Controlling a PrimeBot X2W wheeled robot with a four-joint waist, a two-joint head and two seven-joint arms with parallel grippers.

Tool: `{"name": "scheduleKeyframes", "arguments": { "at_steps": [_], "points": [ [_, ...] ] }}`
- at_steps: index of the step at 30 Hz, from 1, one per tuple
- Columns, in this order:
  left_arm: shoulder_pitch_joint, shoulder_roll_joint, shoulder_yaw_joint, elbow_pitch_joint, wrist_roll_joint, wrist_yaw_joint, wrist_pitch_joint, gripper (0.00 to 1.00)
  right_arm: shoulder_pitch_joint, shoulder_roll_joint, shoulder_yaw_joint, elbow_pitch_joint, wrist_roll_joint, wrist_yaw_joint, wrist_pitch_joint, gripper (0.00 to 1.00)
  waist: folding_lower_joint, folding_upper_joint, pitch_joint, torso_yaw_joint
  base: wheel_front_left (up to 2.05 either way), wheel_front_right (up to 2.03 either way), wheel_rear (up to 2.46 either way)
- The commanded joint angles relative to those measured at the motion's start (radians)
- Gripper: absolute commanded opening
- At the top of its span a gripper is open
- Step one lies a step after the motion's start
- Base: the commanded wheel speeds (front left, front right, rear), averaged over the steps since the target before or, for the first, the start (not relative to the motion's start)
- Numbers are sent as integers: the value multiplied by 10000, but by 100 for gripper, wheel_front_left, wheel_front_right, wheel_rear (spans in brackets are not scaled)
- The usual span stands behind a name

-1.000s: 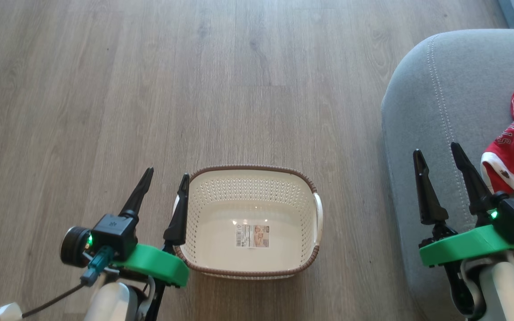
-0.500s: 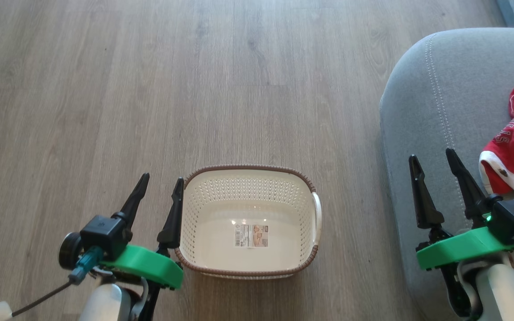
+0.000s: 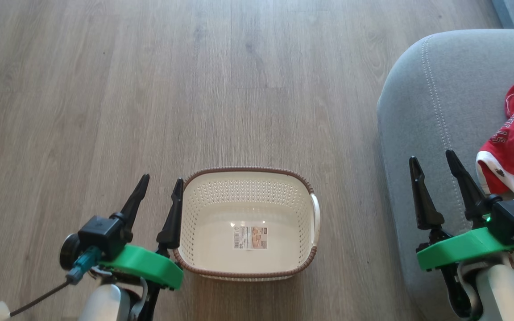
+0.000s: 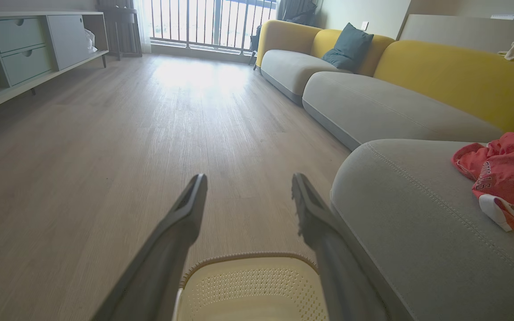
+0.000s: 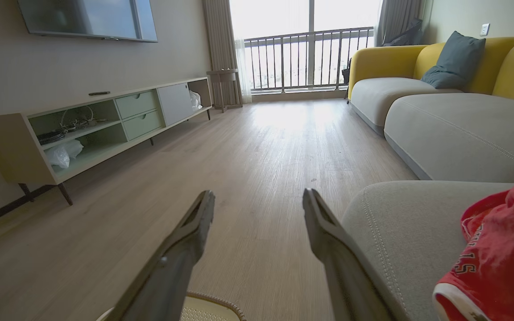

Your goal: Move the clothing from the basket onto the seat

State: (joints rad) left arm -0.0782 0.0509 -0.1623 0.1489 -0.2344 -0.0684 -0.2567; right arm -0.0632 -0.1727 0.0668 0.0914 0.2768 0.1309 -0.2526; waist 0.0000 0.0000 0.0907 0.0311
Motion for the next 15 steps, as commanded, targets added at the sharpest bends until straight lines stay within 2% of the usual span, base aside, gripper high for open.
{"name": "scheduleKeyframes", "arguments": {
  "at_steps": [1, 5, 6, 10, 15],
  "points": [
    [-237, -7, 320, -242, -80, -45, -51, 100, -184, -201, 200, -272, 57, -2, -91, 100, 0, 0, -9, -11, 0, 0, 0],
    [-268, -7, 268, -210, -143, -79, -51, 100, -214, -232, 240, -246, 55, -2, -91, 100, 0, 0, -18, -32, 0, 0, 0],
    [2, 0, -19, 51, -82, -41, 0, 0, 0, -21, 42, 28, 3, 0, 0, 0, 0, 0, -19, -32, 0, 0, 0],
    [188, 2, -22, 631, -157, -39, 24, 0, 195, 126, 107, 594, 58, 0, 25, 0, 0, 0, -26, -37, 0, 0, 0],
    [182, 30, 52, 624, -739, -55, 140, 0, 182, 141, 69, 617, 628, 0, 139, 0, 0, 0, -61, -48, 0, 0, 0]
  ]
}}
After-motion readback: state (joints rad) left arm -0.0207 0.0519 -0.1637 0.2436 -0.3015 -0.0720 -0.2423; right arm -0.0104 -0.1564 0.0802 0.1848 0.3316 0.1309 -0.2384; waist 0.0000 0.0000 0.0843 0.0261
